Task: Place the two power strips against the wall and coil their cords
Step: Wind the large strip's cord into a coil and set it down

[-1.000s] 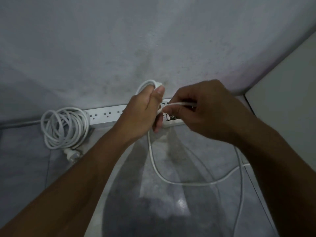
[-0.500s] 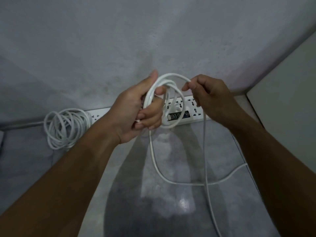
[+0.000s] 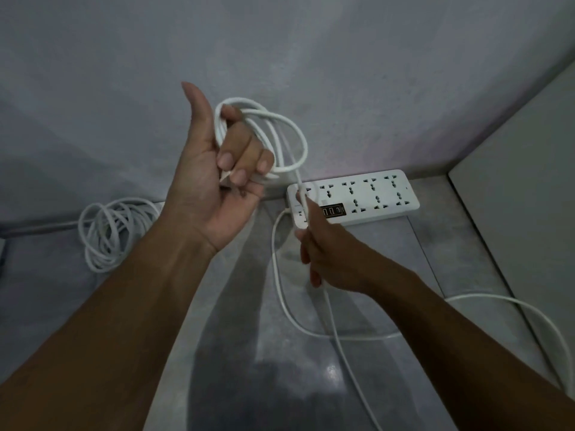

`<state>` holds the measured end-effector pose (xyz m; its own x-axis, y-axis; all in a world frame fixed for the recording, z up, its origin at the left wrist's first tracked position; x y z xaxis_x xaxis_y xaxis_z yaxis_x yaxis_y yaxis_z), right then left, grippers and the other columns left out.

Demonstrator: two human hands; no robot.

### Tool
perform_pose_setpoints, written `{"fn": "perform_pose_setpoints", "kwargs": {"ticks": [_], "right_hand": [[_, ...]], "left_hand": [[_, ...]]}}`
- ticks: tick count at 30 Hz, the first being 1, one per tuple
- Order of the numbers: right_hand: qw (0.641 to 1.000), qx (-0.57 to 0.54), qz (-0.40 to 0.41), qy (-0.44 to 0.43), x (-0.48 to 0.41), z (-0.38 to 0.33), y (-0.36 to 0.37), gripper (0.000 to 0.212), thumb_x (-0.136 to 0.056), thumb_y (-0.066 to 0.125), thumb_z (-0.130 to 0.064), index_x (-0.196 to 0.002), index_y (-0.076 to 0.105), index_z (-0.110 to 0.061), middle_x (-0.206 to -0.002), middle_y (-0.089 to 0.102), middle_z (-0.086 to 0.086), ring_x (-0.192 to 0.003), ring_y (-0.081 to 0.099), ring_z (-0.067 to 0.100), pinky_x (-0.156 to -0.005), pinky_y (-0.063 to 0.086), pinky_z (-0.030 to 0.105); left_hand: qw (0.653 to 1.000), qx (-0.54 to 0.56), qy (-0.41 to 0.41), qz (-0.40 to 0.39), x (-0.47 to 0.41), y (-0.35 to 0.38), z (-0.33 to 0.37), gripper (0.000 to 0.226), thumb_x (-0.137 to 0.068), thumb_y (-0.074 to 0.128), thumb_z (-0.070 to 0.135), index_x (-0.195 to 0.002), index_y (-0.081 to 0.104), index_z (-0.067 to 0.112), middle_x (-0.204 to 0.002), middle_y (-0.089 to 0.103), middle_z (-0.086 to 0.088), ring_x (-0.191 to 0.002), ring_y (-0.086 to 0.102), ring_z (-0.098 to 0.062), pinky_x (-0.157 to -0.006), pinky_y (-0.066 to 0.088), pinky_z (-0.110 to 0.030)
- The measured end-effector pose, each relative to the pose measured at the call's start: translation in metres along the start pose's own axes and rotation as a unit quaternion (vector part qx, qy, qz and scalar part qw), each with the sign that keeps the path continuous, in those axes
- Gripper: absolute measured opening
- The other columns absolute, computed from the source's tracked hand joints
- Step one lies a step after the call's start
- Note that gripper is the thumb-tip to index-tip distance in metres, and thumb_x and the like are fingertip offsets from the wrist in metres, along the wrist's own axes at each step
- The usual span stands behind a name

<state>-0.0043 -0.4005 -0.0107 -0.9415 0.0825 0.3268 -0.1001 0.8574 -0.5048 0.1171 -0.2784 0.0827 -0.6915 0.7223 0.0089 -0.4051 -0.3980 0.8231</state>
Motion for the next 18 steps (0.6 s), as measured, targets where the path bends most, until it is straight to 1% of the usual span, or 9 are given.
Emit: {"fn": "perform_pose_setpoints", "kwargs": {"ticks": [3, 5, 8, 10, 11, 13, 15, 17, 18], "right_hand": [[0.996, 0.084, -0.031, 0.007, 0.004, -0.009, 0.003, 0.070, -0.105, 0.038, -0.021, -0.155, -0.009, -0.034, -0.099, 0.058, 0.006, -0.094, 0.062, 0.020, -0.093, 0.053, 0.046], [0.991, 0.127, -0.034, 0.015, 0.008, -0.020, -0.004, 0.058, -0.105, 0.040, -0.021, -0.155, 0.009, -0.023, -0.106, 0.058, 0.005, -0.097, 0.059, 0.019, -0.099, 0.048, 0.044], [0.981, 0.194, -0.016, -0.018, 0.020, -0.044, -0.021, 0.028, -0.106, 0.038, -0.030, -0.134, 0.040, -0.023, -0.106, 0.066, 0.007, -0.092, 0.063, 0.026, -0.086, 0.051, 0.044], [0.972, 0.232, -0.012, -0.034, 0.026, -0.062, -0.032, 0.018, -0.105, 0.040, -0.034, -0.117, 0.050, -0.024, -0.098, 0.064, 0.003, -0.086, 0.061, 0.023, -0.080, 0.050, 0.042], [0.967, 0.249, -0.011, -0.042, 0.029, -0.072, -0.037, 0.016, -0.104, 0.043, -0.035, -0.111, 0.054, -0.027, -0.098, 0.065, 0.001, -0.086, 0.062, 0.022, -0.079, 0.050, 0.041], [0.960, 0.272, -0.006, -0.058, 0.032, -0.089, -0.048, 0.015, -0.101, 0.052, -0.038, -0.096, 0.064, -0.030, -0.089, 0.066, -0.003, -0.078, 0.064, 0.015, -0.072, 0.050, 0.035], [0.958, 0.278, 0.011, -0.066, 0.036, -0.103, -0.063, 0.020, -0.095, 0.062, -0.041, -0.078, 0.066, -0.031, -0.066, 0.060, -0.009, -0.055, 0.059, 0.004, -0.057, 0.042, 0.022], [0.956, 0.280, 0.033, -0.079, 0.039, -0.114, -0.077, 0.023, -0.088, 0.069, -0.047, -0.070, 0.066, -0.033, -0.053, 0.055, -0.012, -0.047, 0.056, 0.000, -0.045, 0.033, 0.012], [0.956, 0.276, 0.041, -0.091, 0.041, -0.116, -0.083, 0.020, -0.084, 0.073, -0.048, -0.071, 0.070, -0.033, -0.052, 0.057, -0.013, -0.049, 0.057, -0.003, -0.043, 0.035, 0.012]], "left_hand": [[0.998, -0.052, 0.020, 0.027, -0.002, -0.004, 0.000, 0.042, -0.105, 0.033, 0.045, -0.081, 0.051, 0.016, -0.046, 0.035, 0.004, -0.039, 0.036, -0.010, -0.057, 0.043, -0.025], [0.987, -0.148, 0.028, 0.061, -0.002, -0.008, -0.002, 0.040, -0.105, 0.037, 0.041, -0.078, 0.050, 0.015, -0.050, 0.042, 0.001, -0.045, 0.043, -0.014, -0.060, 0.046, -0.027], [0.949, -0.298, 0.045, 0.090, -0.002, -0.011, -0.007, 0.032, -0.105, 0.040, 0.035, -0.088, 0.052, 0.010, -0.061, 0.064, -0.003, -0.066, 0.068, -0.024, -0.072, 0.056, -0.034], [0.930, -0.355, 0.045, 0.079, -0.001, -0.012, -0.011, 0.029, -0.105, 0.039, 0.031, -0.103, 0.051, 0.004, -0.075, 0.074, -0.009, -0.086, 0.074, -0.030, -0.086, 0.057, -0.041], [0.922, -0.377, 0.043, 0.071, -0.001, -0.011, -0.013, 0.030, -0.105, 0.040, 0.030, -0.108, 0.049, 0.002, -0.080, 0.076, -0.011, -0.089, 0.075, -0.030, -0.088, 0.057, -0.043], [0.895, -0.441, 0.036, 0.058, 0.001, -0.010, -0.019, 0.031, -0.105, 0.042, 0.030, -0.113, 0.047, 0.001, -0.077, 0.077, -0.004, -0.081, 0.075, -0.019, -0.083, 0.057, -0.036], [0.861, -0.504, 0.030, 0.052, 0.004, -0.008, -0.025, 0.030, -0.105, 0.043, 0.031, -0.111, 0.049, 0.003, -0.066, 0.072, 0.004, -0.066, 0.069, -0.007, -0.071, 0.053, -0.024], [0.840, -0.540, 0.024, 0.049, 0.007, -0.005, -0.029, 0.029, -0.104, 0.044, 0.035, -0.103, 0.051, 0.006, -0.063, 0.067, -0.002, -0.056, 0.063, -0.012, -0.060, 0.049, -0.025], [0.830, -0.555, 0.013, 0.052, 0.008, -0.004, -0.031, 0.033, -0.104, 0.044, 0.038, -0.101, 0.052, 0.006, -0.065, 0.067, -0.008, -0.054, 0.062, -0.017, -0.054, 0.048, -0.029]]}}
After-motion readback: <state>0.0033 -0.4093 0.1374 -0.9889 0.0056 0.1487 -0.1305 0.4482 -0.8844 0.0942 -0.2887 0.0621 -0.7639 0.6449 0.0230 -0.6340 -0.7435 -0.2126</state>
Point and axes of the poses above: each hand's wrist, its own x-axis away from the middle knuckle, its own y-axis out of the palm, z = x × y, the point moved 2 cm from there along -x, towards the middle knuckle
